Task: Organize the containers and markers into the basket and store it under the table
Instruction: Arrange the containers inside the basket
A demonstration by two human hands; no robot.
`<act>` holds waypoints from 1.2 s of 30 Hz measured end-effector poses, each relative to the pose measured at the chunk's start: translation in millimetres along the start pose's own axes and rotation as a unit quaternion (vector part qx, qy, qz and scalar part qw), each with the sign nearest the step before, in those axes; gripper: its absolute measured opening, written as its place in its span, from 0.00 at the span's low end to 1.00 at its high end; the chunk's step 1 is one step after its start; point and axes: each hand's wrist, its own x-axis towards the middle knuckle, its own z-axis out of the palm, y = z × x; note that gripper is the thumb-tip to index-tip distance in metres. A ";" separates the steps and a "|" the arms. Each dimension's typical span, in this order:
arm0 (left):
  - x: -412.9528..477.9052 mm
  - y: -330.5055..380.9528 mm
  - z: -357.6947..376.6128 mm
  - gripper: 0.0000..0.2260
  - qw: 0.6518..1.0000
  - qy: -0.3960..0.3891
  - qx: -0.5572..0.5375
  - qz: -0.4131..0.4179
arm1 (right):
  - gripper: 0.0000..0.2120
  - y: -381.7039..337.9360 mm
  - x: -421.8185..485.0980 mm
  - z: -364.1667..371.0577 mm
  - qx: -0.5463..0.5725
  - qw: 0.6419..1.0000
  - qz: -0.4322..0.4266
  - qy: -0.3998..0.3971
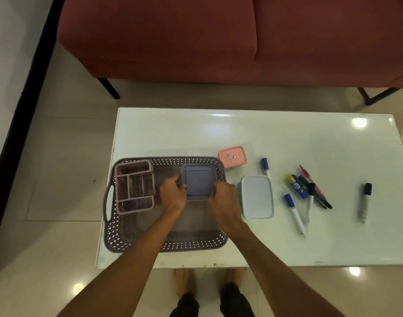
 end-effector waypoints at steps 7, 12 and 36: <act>-20.1 -3.7 -5.6 0.21 0.997 0.058 -0.005 0.043 | 0.11 8.8 -10.3 -27.1 0.141 0.987 -0.019 0.072; -34.0 54.0 -12.0 0.14 0.982 0.080 -0.074 0.155 | 0.12 21.9 5.9 -60.7 0.211 0.967 0.018 0.139; 70.0 140.8 66.5 0.10 0.988 -0.079 0.112 0.068 | 0.14 58.3 134.4 -76.8 0.174 0.983 0.042 0.044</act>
